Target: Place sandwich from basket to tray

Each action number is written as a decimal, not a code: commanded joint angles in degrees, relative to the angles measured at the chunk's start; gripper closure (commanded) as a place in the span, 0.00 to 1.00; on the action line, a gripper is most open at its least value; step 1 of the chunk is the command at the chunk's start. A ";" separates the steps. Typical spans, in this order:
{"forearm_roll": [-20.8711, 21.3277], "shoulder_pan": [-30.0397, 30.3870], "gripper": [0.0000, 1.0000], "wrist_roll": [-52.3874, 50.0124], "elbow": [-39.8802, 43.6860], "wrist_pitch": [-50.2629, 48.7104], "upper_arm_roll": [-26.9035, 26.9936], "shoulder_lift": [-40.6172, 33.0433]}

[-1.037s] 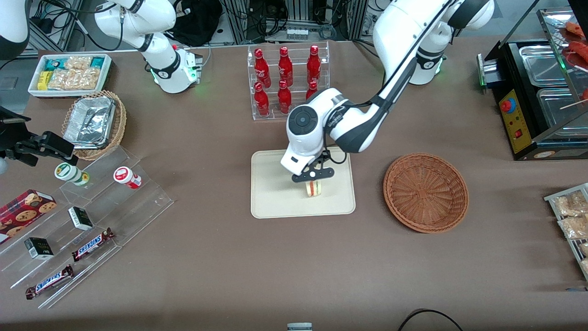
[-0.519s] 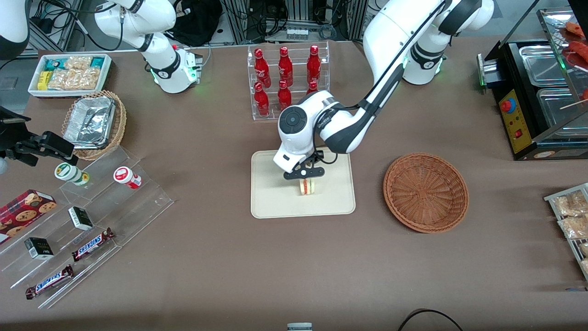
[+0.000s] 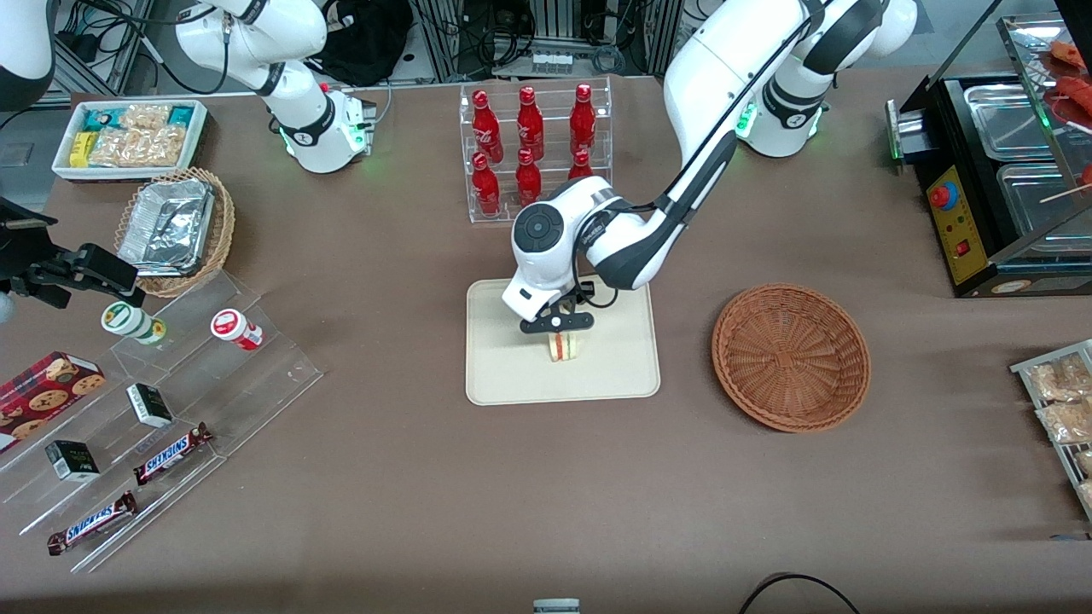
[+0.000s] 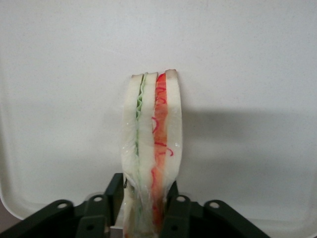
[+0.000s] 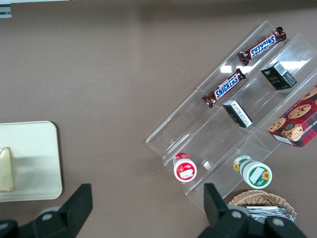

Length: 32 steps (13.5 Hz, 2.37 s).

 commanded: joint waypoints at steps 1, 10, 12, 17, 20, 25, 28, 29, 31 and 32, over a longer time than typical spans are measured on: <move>0.89 -0.36 0.00 -0.76 0.94 -0.51 0.71 -1.22; 0.01 1.66 0.00 -14.20 -0.28 -23.87 6.60 -23.09; 0.01 1.58 0.00 -14.64 -0.46 -28.18 8.44 -26.53; 0.01 1.66 0.00 -13.33 0.06 -33.03 13.27 -32.96; -3.40 1.66 0.00 -5.27 -0.02 -31.45 19.94 -32.96; -7.82 1.66 0.00 12.30 -0.29 -33.20 34.17 -35.07; -9.66 1.66 0.00 22.94 -0.20 -33.64 39.90 -36.03; -9.66 1.66 0.00 27.67 -0.37 -35.56 40.70 -36.82; -9.66 1.58 0.00 34.99 -0.29 -38.12 43.24 -37.26; -9.66 1.58 0.00 36.32 -0.20 -38.91 43.43 -37.61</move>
